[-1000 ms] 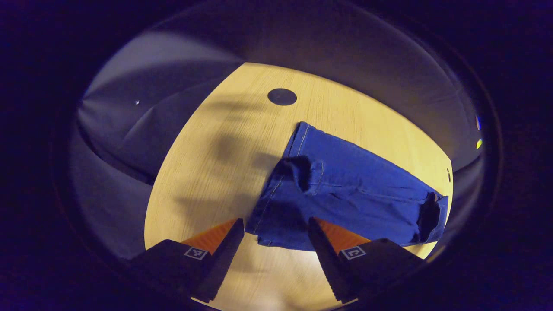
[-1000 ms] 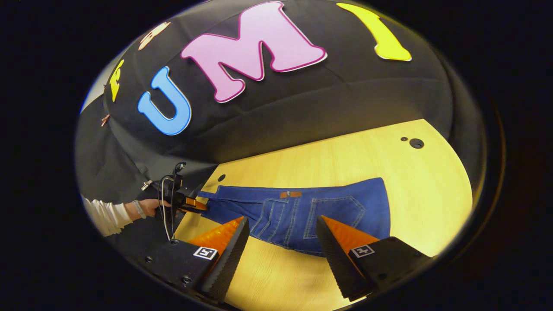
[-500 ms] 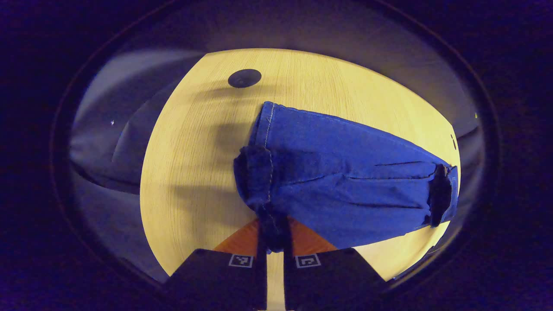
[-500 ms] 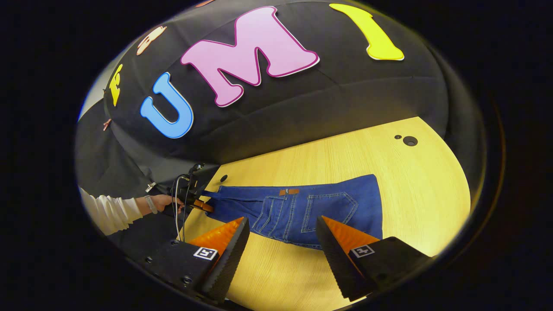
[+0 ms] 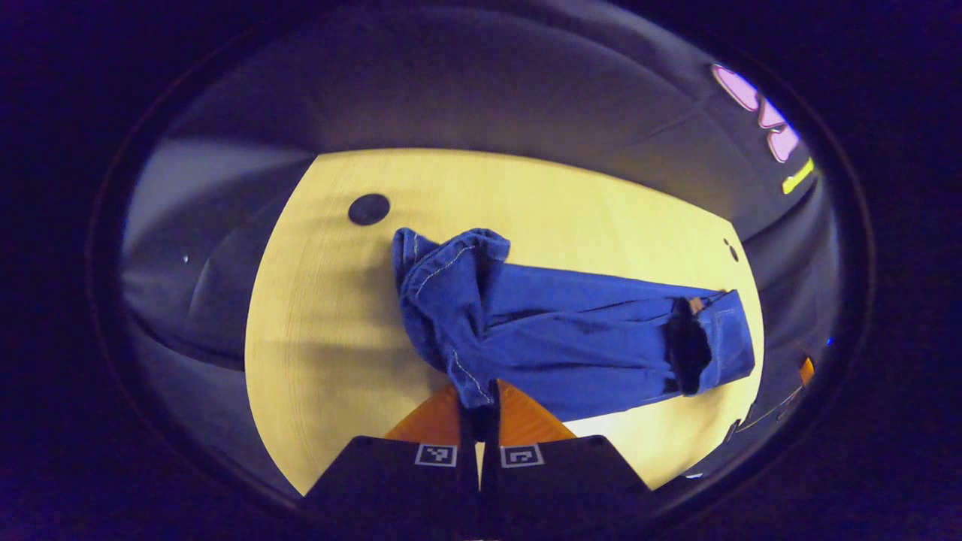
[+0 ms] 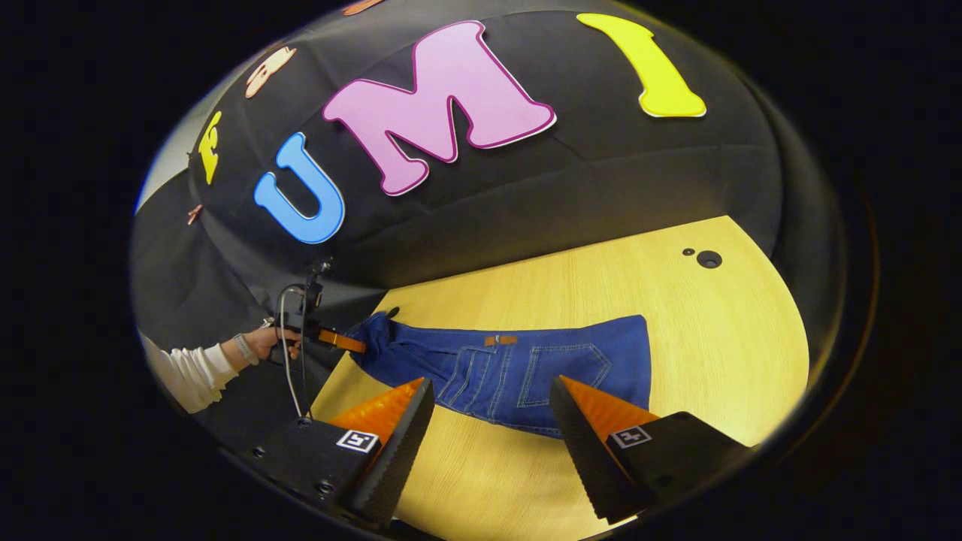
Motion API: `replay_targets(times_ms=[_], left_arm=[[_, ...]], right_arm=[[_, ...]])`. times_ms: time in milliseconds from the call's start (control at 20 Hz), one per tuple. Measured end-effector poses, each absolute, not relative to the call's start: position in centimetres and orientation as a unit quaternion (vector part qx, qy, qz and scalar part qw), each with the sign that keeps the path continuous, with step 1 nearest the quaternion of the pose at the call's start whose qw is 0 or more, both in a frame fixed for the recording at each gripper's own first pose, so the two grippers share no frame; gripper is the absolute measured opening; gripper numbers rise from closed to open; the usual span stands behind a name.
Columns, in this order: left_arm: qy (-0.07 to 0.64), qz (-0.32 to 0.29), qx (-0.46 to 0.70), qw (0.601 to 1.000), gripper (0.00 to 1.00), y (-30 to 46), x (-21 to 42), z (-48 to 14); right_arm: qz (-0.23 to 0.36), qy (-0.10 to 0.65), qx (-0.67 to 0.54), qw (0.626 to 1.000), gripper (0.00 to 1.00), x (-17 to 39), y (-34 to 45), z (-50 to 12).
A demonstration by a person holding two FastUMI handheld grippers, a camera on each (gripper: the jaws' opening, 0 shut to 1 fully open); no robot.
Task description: Grasp the waist and the cuffs of the jeans and fold them to make the two legs overlap; first hold the waist and fold one-third of the jeans toward the cuffs, then hold the cuffs and fold the remaining one-third in the same direction to finish folding.
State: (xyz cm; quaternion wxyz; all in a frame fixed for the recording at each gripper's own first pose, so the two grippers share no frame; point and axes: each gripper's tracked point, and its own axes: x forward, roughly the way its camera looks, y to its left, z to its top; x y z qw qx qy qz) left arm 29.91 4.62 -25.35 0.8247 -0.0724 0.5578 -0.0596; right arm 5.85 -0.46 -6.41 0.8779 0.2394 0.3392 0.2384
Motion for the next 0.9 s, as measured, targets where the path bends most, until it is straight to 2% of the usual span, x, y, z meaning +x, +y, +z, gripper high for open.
replay_targets(times_ms=[300,500,700,900], left_arm=[[0.466,-0.218,-0.082,0.854,0.06,-11.9,31.3,-15.0],[0.434,-0.311,-0.092,0.841,0.06,-24.8,31.4,-12.8],[0.442,-0.353,-0.097,0.819,0.07,-35.7,31.1,-16.6],[0.514,-0.338,-0.001,0.788,0.07,-40.3,28.2,-27.0]], right_arm=[[0.242,0.320,0.242,0.883,0.95,5.7,-2.4,-5.1],[0.237,0.307,0.246,0.888,0.95,4.6,-4.8,-4.3],[0.220,0.293,0.242,0.898,0.95,3.5,-7.9,-3.4],[0.193,0.282,0.247,0.907,0.95,2.9,-12.0,-3.0]])
